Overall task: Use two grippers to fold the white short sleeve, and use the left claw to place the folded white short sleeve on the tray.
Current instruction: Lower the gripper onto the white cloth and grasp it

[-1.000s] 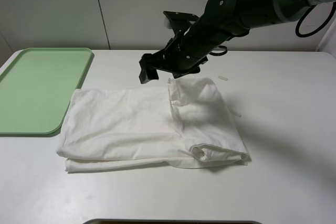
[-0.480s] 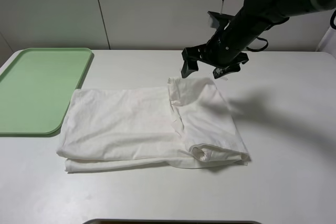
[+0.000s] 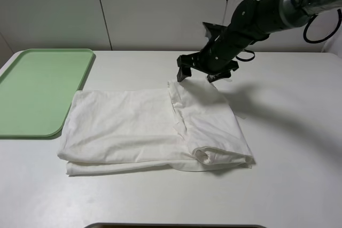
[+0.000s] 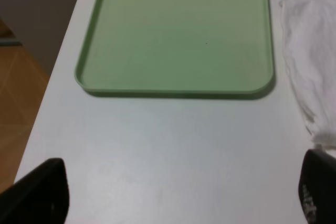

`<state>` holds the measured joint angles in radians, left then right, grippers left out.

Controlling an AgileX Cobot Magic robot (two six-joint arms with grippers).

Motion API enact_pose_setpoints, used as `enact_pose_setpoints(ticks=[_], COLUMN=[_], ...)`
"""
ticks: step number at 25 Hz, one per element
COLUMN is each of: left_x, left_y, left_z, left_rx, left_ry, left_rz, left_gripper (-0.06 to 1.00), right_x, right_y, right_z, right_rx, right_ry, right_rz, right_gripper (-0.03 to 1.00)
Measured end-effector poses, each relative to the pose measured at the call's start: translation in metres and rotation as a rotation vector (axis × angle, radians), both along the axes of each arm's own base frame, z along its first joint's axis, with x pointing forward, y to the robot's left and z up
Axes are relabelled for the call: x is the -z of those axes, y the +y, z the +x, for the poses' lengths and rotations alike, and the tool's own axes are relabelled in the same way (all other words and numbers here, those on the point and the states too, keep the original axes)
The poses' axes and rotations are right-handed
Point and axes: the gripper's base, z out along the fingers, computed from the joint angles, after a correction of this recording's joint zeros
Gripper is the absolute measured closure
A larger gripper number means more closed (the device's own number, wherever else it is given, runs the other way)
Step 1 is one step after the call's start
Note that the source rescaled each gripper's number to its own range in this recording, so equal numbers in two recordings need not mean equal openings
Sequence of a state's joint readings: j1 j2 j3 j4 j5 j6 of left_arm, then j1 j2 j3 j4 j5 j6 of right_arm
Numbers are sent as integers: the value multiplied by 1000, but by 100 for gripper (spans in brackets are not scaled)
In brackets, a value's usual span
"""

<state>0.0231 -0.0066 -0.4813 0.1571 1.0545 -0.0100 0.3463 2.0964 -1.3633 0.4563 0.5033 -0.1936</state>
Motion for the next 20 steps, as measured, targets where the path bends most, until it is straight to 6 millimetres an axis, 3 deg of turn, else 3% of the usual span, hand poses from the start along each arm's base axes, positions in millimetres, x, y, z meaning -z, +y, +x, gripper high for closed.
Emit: enact_pose_setpoints(ticks=[8,14,20], left_x=[0,0,0], left_y=[0,0,0], left_z=[0,0,0], left_rx=[-1,-1,-1], left_ry=[-1,-1,-1], left_rz=[1,1,1], left_gripper=[8,8,8], right_x=[-8,-4,-11], right_y=[43,43,28], right_z=[-4,-13,-12], right_rx=[-121,-216,-300], right_ry=[-109,-56,-95], right_rz=[2,-72,-274], right_gripper=[1,1,1])
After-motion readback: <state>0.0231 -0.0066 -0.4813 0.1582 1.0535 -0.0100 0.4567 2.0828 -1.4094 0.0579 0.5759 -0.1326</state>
